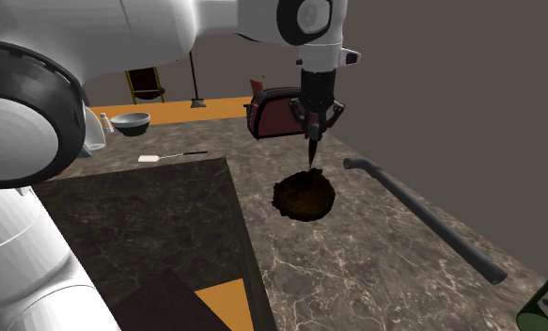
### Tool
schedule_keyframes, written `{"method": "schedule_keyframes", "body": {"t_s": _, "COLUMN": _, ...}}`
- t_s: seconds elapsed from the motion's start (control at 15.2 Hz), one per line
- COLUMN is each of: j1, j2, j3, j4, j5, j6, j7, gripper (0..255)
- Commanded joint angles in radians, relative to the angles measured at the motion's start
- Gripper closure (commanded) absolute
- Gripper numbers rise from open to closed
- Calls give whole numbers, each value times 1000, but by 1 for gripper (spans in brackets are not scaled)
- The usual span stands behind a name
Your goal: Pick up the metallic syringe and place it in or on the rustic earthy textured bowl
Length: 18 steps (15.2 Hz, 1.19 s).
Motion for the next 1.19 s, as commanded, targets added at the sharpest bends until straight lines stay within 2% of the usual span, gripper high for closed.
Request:
{"method": "schedule_keyframes", "body": {"t_s": 0.0, "j1": 0, "j2": -8, "j3": 0, "j4": -39, "j5": -2, "j6": 32, "j7": -3, "gripper": 255}}
{"method": "schedule_keyframes", "body": {"t_s": 0.59, "j1": 3, "j2": -38, "j3": 3, "j4": -196, "j5": -8, "j6": 160, "j7": -6, "gripper": 255}}
{"method": "schedule_keyframes", "body": {"t_s": 1.12, "j1": 3, "j2": -39, "j3": 4, "j4": -203, "j5": -9, "j6": 167, "j7": -7, "gripper": 255}}
